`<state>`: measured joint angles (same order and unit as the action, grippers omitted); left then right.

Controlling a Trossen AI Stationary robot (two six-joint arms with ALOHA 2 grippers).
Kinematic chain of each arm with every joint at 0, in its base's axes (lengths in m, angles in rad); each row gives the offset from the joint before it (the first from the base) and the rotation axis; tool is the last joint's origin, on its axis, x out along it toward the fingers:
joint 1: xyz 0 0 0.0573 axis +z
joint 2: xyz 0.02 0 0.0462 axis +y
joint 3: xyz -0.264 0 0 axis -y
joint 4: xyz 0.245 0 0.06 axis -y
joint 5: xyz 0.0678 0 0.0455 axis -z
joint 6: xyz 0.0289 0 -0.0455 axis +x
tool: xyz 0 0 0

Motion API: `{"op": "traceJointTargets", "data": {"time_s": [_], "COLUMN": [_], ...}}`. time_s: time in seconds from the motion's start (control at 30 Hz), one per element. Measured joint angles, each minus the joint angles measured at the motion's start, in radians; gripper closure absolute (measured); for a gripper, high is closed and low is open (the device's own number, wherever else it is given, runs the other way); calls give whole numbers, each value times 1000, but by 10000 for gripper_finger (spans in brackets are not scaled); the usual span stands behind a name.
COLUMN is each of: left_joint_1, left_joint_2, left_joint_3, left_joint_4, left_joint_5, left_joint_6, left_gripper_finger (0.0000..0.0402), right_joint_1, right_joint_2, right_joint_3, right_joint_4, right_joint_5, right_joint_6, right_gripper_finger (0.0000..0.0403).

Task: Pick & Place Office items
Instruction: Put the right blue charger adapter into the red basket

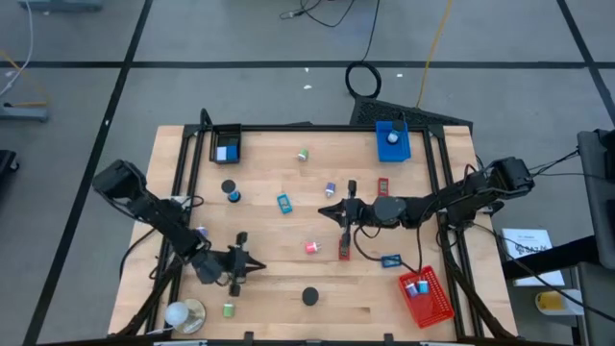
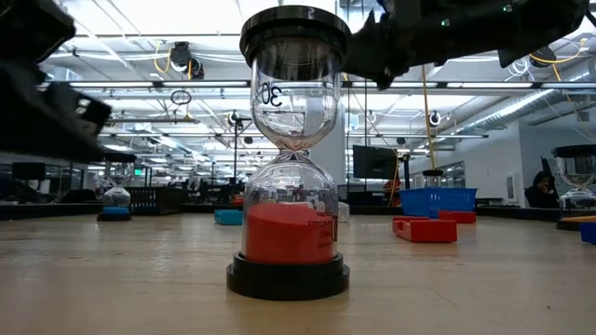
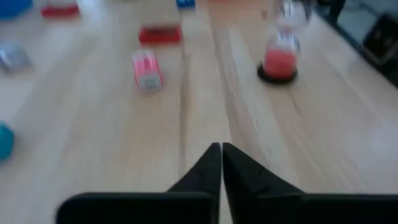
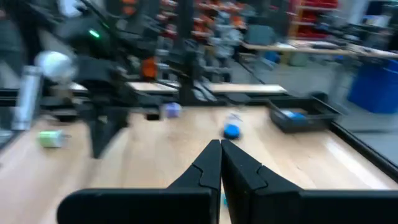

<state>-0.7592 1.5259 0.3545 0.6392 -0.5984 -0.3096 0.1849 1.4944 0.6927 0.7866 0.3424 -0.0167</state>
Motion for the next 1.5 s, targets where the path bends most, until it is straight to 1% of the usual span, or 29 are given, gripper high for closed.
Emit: {"op": "traceJointTargets", "data": {"time_s": [0.07, 0.1, 0.17, 0.23, 0.27, 0.33, 0.47, 0.53, 0.6, 0.7, 0.77, 0.83, 0.93, 0.97, 1.03, 1.07, 1.13, 1.2, 1.37, 1.5], "left_joint_1": [39, 61, 109, 161, 186, 226, 279, 298, 307, 319, 325, 328, 329, 328, 328, 328, 329, 329, 333, 334], "left_joint_2": [20, 30, 54, 86, 100, 127, 182, 207, 227, 253, 263, 267, 268, 268, 268, 268, 268, 268, 268, 268], "left_joint_3": [-18, -27, -43, -55, -58, -61, -56, -56, -56, -56, -56, -56, -56, -56, -56, -56, -56, -56, -56, -56], "left_joint_4": [128, 186, 292, 376, 409, 457, 500, 507, 500, 496, 498, 498, 496, 493, 491, 491, 486, 485, 484, 480], "left_joint_5": [18, 38, 102, 177, 203, 232, 236, 225, 207, 205, 205, 205, 205, 205, 205, 205, 198, 188, 187, 187], "left_joint_6": [79, 118, 184, 227, 244, 261, 262, 240, 206, 181, 173, 166, 165, 165, 167, 170, 174, 177, 176, 177], "left_gripper_finger": [393, 390, 387, 390, 394, 398, 383, 378, 378, 385, 392, 397, 395, 391, 382, 379, 377, 377, 376, 376], "right_joint_1": [6, 9, 13, 21, 25, 27, 43, 47, 48, 22, -19, -69, -139, -164, -216, -239, -285, -328, -392, -373], "right_joint_2": [-13, -30, -62, -99, -110, -115, -111, -105, -103, -104, -102, -79, -53, -40, -16, -7, 12, 23, 98, 181], "right_joint_3": [10, 22, 73, 132, 161, 218, 298, 317, 312, 280, 239, 200, 159, 159, 167, 175, 211, 263, 369, 441], "right_joint_4": [-71, -137, -303, -527, -624, -754, -981, -1084, -1148, -1162, -1123, -1035, -907, -865, -801, -809, -842, -901, -1147, -1268], "right_joint_5": [87, 129, 192, 224, 235, 233, 228, 208, 208, 268, 281, 283, 273, 253, 161, 110, 34, -4, -2, 1], "right_joint_6": [2, 4, 40, 118, 160, 239, 392, 479, 556, 654, 695, 717, 689, 663, 569, 518, 433, 360, 165, -40], "right_gripper_finger": [403, 403, 403, 403, 403, 403, 403, 403, 398, 379, 359, 335, 295, 281, 254, 241, 219, 201, 178, 170]}}
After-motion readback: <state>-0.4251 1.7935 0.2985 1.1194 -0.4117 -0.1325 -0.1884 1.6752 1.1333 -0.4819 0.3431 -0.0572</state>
